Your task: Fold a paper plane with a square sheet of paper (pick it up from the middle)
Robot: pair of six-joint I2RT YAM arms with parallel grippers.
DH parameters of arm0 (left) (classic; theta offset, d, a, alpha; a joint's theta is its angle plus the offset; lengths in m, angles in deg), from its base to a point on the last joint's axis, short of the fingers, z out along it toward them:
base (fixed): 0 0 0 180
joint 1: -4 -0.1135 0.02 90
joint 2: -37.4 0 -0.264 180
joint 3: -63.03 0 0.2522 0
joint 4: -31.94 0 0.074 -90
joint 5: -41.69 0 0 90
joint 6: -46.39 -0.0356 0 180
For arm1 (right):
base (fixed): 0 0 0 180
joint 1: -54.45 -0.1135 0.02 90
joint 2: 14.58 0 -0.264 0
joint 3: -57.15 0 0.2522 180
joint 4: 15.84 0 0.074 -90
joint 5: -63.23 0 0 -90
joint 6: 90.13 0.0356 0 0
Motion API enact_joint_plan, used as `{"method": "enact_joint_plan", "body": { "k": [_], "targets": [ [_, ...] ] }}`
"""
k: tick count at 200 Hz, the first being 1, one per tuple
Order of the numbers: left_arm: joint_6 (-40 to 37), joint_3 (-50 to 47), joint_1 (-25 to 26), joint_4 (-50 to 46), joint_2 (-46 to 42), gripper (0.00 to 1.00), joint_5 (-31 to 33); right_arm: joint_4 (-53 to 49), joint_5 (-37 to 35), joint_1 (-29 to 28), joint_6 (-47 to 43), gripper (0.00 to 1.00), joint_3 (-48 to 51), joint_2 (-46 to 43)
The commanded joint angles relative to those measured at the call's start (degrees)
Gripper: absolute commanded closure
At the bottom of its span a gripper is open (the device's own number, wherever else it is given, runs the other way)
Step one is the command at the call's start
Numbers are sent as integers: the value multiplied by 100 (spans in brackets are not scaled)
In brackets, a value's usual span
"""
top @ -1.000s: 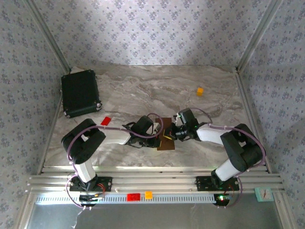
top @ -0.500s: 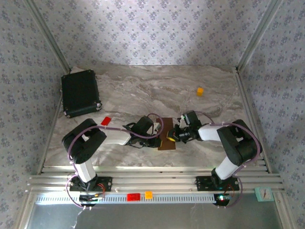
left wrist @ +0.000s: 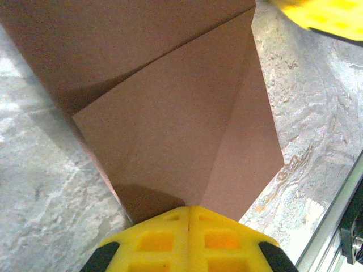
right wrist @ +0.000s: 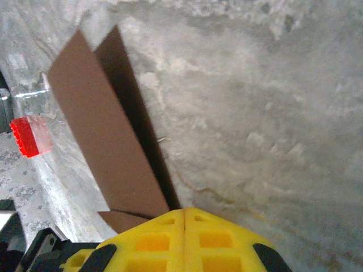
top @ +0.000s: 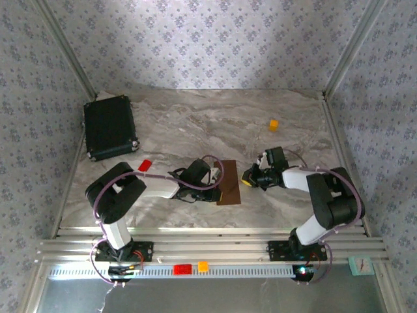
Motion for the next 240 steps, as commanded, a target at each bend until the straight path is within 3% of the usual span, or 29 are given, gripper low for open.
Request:
{"method": "enact_joint_plan", "body": {
  "k": [1, 23, 37, 69, 143, 213, 240],
  "targets": [
    [23, 15, 96, -857, -93, 100, 232, -807, -351, -110, -285, 99, -201, -589],
    [-23, 344, 87, -1038, -408, 96, 294, -1238, -724, -412, -284, 91, -108, -1105],
    [-110, 593, 48, -1200, -515, 92, 391, -1450, -924, -636, -220, 80, -8, -1360],
    [-503, 983, -213, -1478, -251, 92, 557, -1594, -1070, -1099, 24, 64, 242, -1596],
    [-633, 1041, -369, -1315, 496, 96, 426, -1712, -1156, -1846, 372, 61, 124, -1201],
    [-571, 678, -361, -1132, 509, 98, 434, -1641, -1115, -2010, 368, 59, -139, -577],
    [-596, 692, -356, -1148, 533, 98, 434, -1234, -991, -1971, 419, 51, -207, -571]
  ]
}}
